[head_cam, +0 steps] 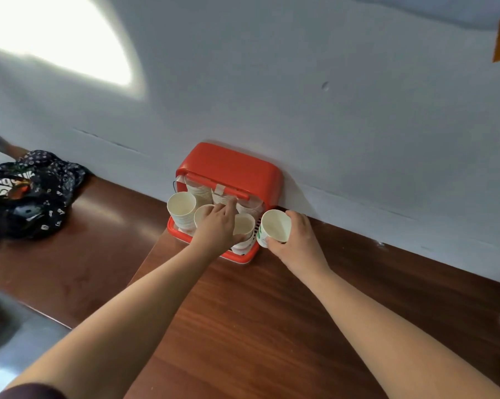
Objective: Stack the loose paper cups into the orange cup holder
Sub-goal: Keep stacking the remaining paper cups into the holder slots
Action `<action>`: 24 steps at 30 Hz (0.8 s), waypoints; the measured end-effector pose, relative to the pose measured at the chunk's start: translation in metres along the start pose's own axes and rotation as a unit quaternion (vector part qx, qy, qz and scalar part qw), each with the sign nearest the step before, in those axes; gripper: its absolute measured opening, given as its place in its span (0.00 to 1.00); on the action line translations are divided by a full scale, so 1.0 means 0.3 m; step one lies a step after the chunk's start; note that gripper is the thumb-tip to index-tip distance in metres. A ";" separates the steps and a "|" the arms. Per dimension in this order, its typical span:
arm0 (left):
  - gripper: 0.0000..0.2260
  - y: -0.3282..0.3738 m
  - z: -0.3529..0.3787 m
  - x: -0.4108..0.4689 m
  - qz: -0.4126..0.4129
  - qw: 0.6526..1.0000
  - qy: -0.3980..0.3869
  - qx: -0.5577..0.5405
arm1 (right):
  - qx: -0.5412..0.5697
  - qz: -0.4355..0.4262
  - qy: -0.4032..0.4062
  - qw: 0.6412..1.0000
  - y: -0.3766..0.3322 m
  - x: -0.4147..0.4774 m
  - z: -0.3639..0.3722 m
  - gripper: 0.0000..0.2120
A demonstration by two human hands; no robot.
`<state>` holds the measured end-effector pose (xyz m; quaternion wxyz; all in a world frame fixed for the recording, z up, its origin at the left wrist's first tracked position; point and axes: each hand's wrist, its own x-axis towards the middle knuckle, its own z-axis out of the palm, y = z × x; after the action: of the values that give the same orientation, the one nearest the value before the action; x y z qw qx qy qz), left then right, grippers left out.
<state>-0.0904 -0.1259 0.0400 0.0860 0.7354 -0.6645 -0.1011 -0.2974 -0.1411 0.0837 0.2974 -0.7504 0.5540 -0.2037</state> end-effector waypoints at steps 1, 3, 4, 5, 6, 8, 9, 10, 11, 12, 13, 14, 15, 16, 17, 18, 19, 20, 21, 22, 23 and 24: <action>0.42 -0.006 0.015 0.002 0.013 1.000 -0.006 0.007 | 0.003 -0.004 0.003 1.000 0.000 0.011 0.012 0.33; 0.45 -0.024 0.034 0.005 0.035 0.999 -0.017 0.008 | 0.011 -0.010 0.007 1.000 -0.006 0.029 0.031 0.32; 0.45 -0.036 0.036 0.006 0.044 0.999 -0.015 0.005 | 0.016 -0.014 0.007 1.000 -0.013 0.034 0.040 0.32; 0.46 -0.054 0.034 0.005 0.052 0.999 -0.010 -0.002 | 0.021 -0.020 0.004 1.000 -0.021 0.038 0.049 0.32; 0.47 -0.073 0.027 0.001 0.057 0.998 -0.003 -0.013 | 0.028 -0.029 0.002 0.999 -0.030 0.041 0.057 0.32; 0.46 -0.123 0.007 -0.010 0.059 0.998 0.019 -0.033 | 0.043 -0.050 -0.002 0.998 -0.043 0.050 0.080 0.32; 0.45 -0.152 -0.001 -0.019 0.055 0.997 0.033 -0.033 | 0.049 -0.059 -0.006 0.997 -0.050 0.055 0.092 0.31; 0.43 -0.183 -0.007 -0.027 0.048 0.998 0.043 -0.028 | 0.056 -0.067 -0.009 0.996 -0.056 0.059 0.107 0.31; 0.42 -0.212 -0.010 -0.033 0.040 0.998 0.048 -0.021 | 0.063 -0.073 -0.011 0.995 -0.062 0.065 0.123 0.30; 0.41 -0.236 -0.010 -0.038 0.033 0.998 0.044 -0.016 | 0.065 -0.078 -0.015 0.995 -0.066 0.070 0.142 0.30; 0.39 -0.253 -0.007 -0.043 0.025 0.999 0.038 -0.014 | 0.056 -0.084 -0.020 0.995 -0.070 0.075 0.162 0.31; 0.38 -0.263 -0.003 -0.046 0.017 0.999 0.035 -0.017 | 0.038 -0.091 -0.023 0.995 -0.072 0.079 0.183 0.31; 0.37 -0.269 0.002 -0.047 0.010 0.999 0.034 -0.020 | 0.013 -0.097 -0.023 0.995 -0.073 0.084 0.204 0.32; 0.35 -0.270 0.004 -0.047 0.006 0.999 0.035 -0.024 | -0.014 -0.104 -0.019 0.994 -0.073 0.089 0.225 0.31; 0.35 -0.270 0.006 -0.046 0.003 0.999 0.037 -0.026 | -0.044 -0.111 -0.015 0.993 -0.072 0.094 0.243 0.31; 0.34 -0.270 0.008 -0.043 0.002 0.999 0.038 -0.026 | -0.077 -0.115 -0.014 0.990 -0.073 0.098 0.259 0.30; 0.34 -0.270 0.007 -0.041 0.001 0.999 0.037 -0.026 | -0.108 -0.113 -0.017 0.987 -0.074 0.102 0.271 0.30; 0.34 -0.271 0.006 -0.038 0.001 0.999 0.036 -0.025 | -0.133 -0.103 -0.026 0.985 -0.074 0.105 0.282 0.29; 0.35 -0.272 0.006 -0.035 0.003 0.999 0.037 -0.023 | -0.149 -0.085 -0.042 0.984 -0.073 0.108 0.292 0.29; 0.35 -0.273 0.006 -0.034 0.004 0.999 0.038 -0.021 | -0.158 -0.062 -0.064 0.983 -0.071 0.110 0.302 0.30; 0.35 -0.273 0.005 -0.033 0.005 0.999 0.038 -0.019 | -0.160 -0.041 -0.084 0.983 -0.067 0.112 0.312 0.32; 0.35 -0.273 0.002 -0.032 0.004 0.999 0.036 -0.019 | -0.157 -0.028 -0.100 0.982 -0.062 0.116 0.323 0.32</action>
<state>-0.0128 -0.1080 0.0184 0.1243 0.7340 -0.6621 -0.0862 -0.2121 -0.1491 0.0237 0.2239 -0.8196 0.5253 -0.0465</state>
